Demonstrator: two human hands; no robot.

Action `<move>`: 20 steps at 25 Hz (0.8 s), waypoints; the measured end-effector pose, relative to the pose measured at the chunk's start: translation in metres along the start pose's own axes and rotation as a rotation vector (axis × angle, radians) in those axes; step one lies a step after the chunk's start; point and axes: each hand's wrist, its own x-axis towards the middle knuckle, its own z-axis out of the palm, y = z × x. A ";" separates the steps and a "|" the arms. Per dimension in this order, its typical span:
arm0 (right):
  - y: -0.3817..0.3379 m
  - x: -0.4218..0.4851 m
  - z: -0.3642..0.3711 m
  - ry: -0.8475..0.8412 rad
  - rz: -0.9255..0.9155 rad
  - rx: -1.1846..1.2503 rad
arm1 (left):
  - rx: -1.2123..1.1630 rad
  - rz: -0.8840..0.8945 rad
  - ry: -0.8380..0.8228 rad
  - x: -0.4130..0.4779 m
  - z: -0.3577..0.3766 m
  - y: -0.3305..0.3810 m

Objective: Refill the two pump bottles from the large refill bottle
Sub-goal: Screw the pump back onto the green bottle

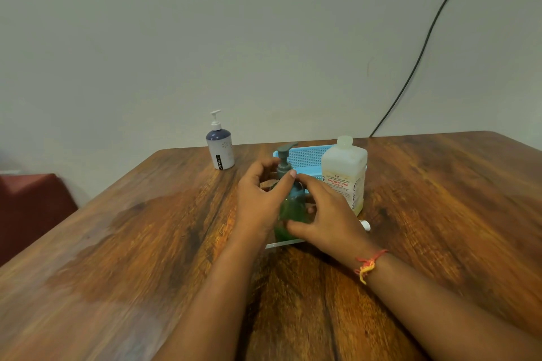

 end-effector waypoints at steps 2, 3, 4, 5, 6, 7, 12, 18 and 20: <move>0.001 0.000 -0.001 0.002 0.004 0.008 | 0.020 -0.004 -0.018 0.000 -0.002 -0.001; 0.001 0.001 -0.001 0.000 0.006 0.015 | 0.019 -0.010 -0.029 0.000 -0.004 -0.001; 0.001 0.001 -0.001 -0.001 0.007 0.021 | 0.012 -0.024 -0.045 0.000 -0.004 -0.001; 0.002 0.001 -0.002 0.000 0.004 0.025 | -0.008 -0.043 -0.065 0.000 -0.004 0.001; 0.002 0.002 -0.002 0.002 0.002 0.026 | -0.017 -0.066 -0.083 0.000 -0.004 0.003; 0.002 0.002 -0.002 0.002 0.000 0.028 | -0.019 -0.083 -0.099 0.000 -0.004 0.004; 0.001 0.001 -0.003 -0.013 0.004 0.025 | 0.069 0.019 -0.052 0.002 -0.003 0.001; 0.000 0.000 -0.006 0.001 0.003 0.023 | 0.042 -0.047 -0.107 0.000 -0.006 0.003; -0.001 -0.001 -0.006 -0.009 0.010 0.030 | 0.081 -0.059 -0.141 -0.001 -0.006 0.006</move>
